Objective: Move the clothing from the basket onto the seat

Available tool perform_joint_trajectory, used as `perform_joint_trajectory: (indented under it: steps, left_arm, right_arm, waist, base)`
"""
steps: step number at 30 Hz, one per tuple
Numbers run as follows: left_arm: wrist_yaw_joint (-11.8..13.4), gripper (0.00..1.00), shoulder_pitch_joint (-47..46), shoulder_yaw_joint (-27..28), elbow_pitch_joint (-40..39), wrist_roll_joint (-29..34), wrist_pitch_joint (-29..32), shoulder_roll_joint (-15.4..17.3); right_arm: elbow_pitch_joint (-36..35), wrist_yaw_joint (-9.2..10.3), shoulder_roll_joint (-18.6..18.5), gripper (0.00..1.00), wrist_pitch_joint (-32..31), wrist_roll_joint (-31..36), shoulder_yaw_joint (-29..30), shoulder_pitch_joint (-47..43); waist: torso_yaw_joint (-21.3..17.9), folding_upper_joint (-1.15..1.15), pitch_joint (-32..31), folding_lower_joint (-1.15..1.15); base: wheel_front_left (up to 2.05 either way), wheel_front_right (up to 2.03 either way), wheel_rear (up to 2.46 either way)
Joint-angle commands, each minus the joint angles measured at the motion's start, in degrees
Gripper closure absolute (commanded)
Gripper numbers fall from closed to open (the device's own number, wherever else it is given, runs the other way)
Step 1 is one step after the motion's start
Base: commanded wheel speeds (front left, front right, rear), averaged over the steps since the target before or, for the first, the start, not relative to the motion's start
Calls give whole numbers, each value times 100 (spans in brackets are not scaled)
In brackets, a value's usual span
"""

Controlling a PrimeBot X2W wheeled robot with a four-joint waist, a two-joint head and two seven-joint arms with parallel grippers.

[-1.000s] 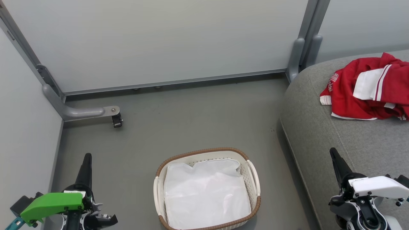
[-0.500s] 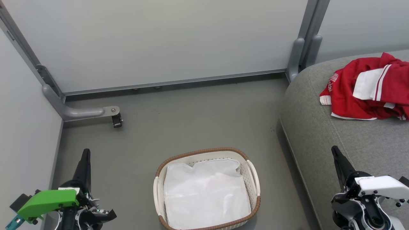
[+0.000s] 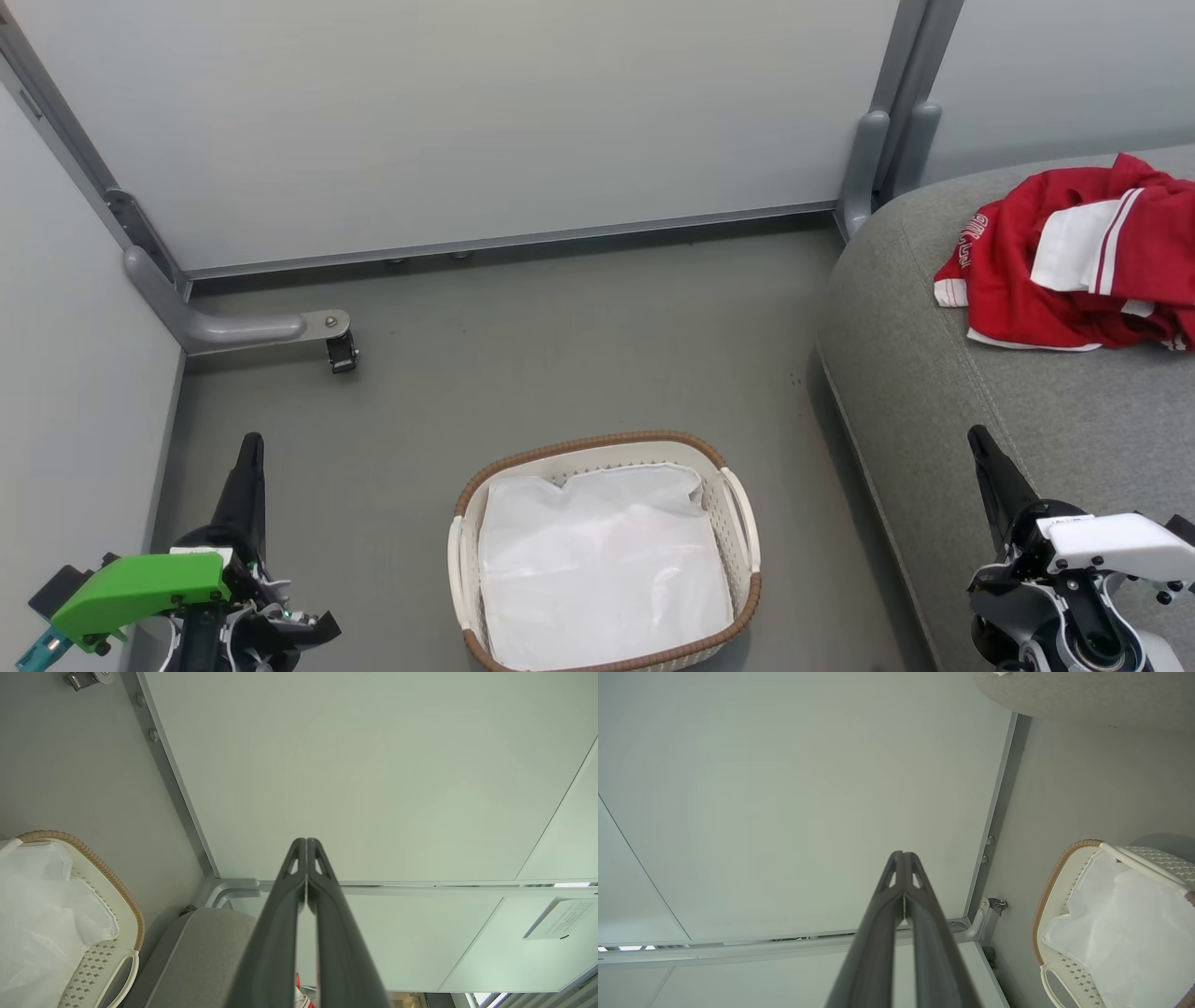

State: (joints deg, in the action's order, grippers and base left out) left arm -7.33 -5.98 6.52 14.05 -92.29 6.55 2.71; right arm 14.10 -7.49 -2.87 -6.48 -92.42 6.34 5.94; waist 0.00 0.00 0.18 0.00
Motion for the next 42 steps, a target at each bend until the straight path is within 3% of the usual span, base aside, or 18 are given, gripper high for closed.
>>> perform_joint_trajectory:
  steps: [1, 42]
  left_arm:
    - [-33, 100, -58, 13, 5, -22, 18, 31]
    - [-32, 100, -57, 12, 4, -22, 16, 31]
  right_arm:
    - [-21, 0, -30, 100, -5, -22, 18, 46]
    - [-19, 0, -20, 100, -17, -8, 29, 47]
  waist:
    - [0, 0, 0, 0]
    - [0, 0, 0, 0]
  base:
    - [0, 0, 0]
    - [0, 0, 0]
